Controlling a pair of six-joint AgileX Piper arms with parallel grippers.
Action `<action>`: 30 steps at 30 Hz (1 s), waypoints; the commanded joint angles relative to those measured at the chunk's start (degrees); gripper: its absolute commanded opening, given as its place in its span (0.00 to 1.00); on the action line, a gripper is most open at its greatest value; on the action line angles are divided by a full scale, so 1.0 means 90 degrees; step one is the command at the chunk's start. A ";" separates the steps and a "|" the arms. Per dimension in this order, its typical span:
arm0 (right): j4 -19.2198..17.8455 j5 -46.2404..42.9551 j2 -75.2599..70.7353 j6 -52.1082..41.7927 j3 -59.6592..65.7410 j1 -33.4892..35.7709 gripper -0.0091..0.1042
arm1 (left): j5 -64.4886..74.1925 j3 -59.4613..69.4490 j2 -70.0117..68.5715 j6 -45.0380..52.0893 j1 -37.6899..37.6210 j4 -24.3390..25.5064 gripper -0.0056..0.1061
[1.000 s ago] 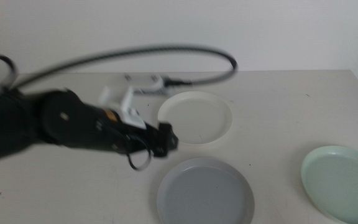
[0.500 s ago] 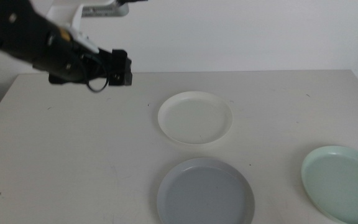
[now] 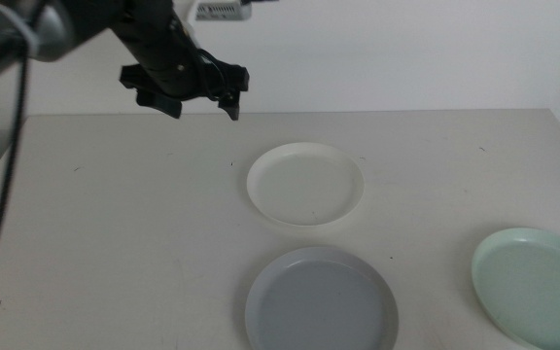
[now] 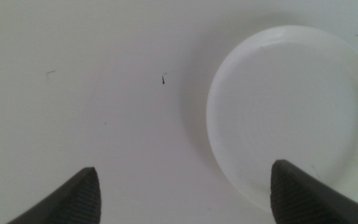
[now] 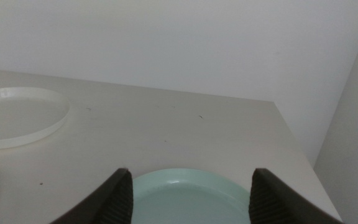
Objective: Stack the three bowls on top of each other.
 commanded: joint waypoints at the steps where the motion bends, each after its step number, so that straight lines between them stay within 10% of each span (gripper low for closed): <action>1: -0.0070 -0.0485 -0.0170 -0.0037 -0.0041 -0.0001 0.50 | -0.0074 -0.0557 0.0089 -0.0099 -0.0009 -0.0109 0.99; 21: -0.0070 -0.0485 -0.0170 -0.0037 -0.0041 -0.0001 0.50 | -0.0223 -0.1224 0.2241 0.0301 -0.0009 -0.0934 0.98; 30: -0.0070 -0.0485 -0.0170 -0.0037 -0.0041 -0.0001 0.50 | -0.0319 -0.1216 0.2438 0.0412 -0.0009 -0.1017 0.56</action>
